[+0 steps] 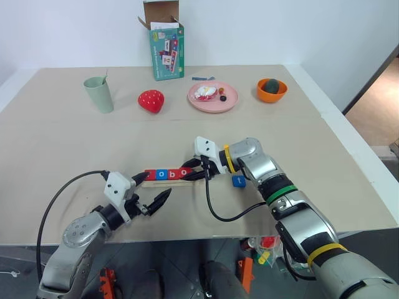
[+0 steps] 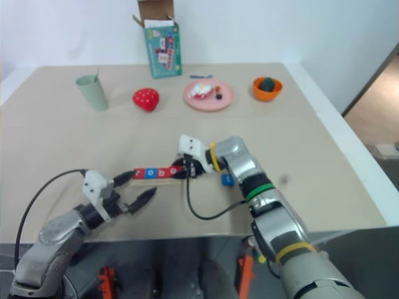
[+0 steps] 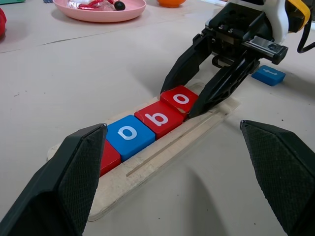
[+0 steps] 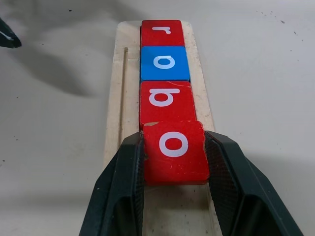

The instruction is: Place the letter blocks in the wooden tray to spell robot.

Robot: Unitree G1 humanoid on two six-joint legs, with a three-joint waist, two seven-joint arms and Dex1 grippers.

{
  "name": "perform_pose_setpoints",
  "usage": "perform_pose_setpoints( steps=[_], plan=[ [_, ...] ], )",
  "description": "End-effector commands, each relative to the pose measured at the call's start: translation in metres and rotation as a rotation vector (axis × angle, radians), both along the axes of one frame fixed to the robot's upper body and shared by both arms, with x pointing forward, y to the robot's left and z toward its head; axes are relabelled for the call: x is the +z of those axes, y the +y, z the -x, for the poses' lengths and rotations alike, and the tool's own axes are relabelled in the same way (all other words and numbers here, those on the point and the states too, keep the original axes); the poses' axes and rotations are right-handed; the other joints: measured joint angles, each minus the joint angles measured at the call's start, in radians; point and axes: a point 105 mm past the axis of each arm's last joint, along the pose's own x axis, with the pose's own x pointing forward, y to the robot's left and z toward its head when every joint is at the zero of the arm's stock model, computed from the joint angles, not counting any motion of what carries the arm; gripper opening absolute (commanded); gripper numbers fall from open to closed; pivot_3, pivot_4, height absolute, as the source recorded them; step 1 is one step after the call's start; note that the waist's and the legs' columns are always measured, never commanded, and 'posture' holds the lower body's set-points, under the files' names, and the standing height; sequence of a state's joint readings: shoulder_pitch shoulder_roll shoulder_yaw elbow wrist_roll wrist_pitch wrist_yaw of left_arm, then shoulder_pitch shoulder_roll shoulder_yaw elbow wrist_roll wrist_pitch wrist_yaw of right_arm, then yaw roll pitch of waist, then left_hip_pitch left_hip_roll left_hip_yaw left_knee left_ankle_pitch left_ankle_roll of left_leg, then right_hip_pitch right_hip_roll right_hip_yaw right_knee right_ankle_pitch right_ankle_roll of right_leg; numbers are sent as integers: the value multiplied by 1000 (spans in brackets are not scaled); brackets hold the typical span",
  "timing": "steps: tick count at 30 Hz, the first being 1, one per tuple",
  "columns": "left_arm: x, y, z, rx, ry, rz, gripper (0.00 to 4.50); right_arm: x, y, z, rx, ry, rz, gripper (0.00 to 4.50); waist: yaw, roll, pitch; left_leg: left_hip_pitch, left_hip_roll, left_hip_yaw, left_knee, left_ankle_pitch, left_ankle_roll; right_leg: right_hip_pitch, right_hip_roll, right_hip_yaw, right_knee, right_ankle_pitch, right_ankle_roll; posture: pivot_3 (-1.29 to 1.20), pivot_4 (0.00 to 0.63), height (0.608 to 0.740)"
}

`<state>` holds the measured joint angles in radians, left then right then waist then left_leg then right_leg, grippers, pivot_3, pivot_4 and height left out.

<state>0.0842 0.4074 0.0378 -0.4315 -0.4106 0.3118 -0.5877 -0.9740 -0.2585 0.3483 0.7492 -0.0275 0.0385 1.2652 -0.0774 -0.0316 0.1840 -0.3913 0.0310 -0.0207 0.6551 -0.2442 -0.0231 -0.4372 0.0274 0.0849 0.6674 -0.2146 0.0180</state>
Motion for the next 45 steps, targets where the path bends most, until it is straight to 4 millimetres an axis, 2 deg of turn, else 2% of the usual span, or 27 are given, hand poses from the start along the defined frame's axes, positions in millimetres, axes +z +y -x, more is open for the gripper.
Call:
perform_pose_setpoints(
  steps=[1,6,7,9,13,15,17,20,23,25,27,33,40,43,45],
  plan=[
    [11,-3,4,-9,-54,-6,4500,5,4,0,16,-1,5,2557,0,0,0,0,0,0,0,0,0,0,0,0,0,0,0,0,150,740],
    [10,-4,5,-14,-52,-12,4500,9,7,1,18,1,-23,4285,0,0,0,0,0,0,0,0,0,0,0,0,0,0,0,0,150,740],
    [10,-4,5,-16,-52,-13,4500,10,7,1,19,1,-29,4472,0,0,0,0,0,0,0,0,0,0,0,0,0,0,0,0,150,740],
    [10,-5,6,-22,-54,-19,4500,12,7,2,26,-1,-34,4472,0,0,0,0,0,0,0,0,0,0,0,0,0,0,0,0,150,740],
    [10,-16,12,-132,-99,-115,4500,59,-6,-2,-27,-39,-189,4472,0,0,0,-1,0,0,0,0,0,-1,0,0,0,0,0,0,150,740],
    [12,-19,13,-159,-115,-129,4500,74,-16,-2,-47,-64,-227,4472,3,0,0,-1,0,0,0,0,0,-1,0,0,0,0,0,0,150,740],
    [13,-24,15,-202,-131,-149,4500,83,-28,0,-72,-82,-251,4472,6,0,0,-1,0,-1,0,0,-1,0,-1,-1,0,0,1,0,150,740],
    [12,-35,23,-293,-138,-178,4500,86,-52,7,-109,-97,-252,4472,6,0,0,-1,-1,0,0,0,0,0,-1,-1,-1,-1,1,0,150,740],
    [11,-41,28,-373,-131,-199,4500,77,-82,18,-139,-71,-212,4472,7,0,0,-2,-1,0,-1,0,0,0,-1,-1,-1,-1,1,0,150,740],
    [10,-43,30,-414,-120,-207,4500,62,-104,22,-168,-52,-145,4472,8,0,0,-2,-1,0,-1,0,0,0,-1,0,-1,-1,2,0,150,740],
    [8,-44,31,-450,-113,-219,4500,47,-117,24,-177,-55,-81,4472,6,0,0,-1,-1,1,0,0,0,0,-2,0,-1,-1,2,0,150,740],
    [8,-47,32,-514,-119,-248,4500,16,-139,23,-202,-16,13,4472,-3,0,0,3,0,3,0,1,1,1,1,2,-1,1,0,0,150,740],
    [11,-44,26,-475,-120,-218,4500,6,-144,14,-231,-8,14,4472,-2,0,0,2,-1,3,0,2,2,1,1,4,-1,1,1,0,150,740],
    [12,-44,25,-466,-126,-222,4500,3,-144,12,-242,-9,-3,3666,-2,0,0,2,-1,4,0,2,2,1,1,4,-1,1,1,0,150,740],
    [12,-44,24,-461,-128,-222,4500,1,-145,13,-236,-2,-4,2940,-1,0,0,2,-1,3,0,2,2,1,1,4,-1,1,1,0,150,740]
  ],
)
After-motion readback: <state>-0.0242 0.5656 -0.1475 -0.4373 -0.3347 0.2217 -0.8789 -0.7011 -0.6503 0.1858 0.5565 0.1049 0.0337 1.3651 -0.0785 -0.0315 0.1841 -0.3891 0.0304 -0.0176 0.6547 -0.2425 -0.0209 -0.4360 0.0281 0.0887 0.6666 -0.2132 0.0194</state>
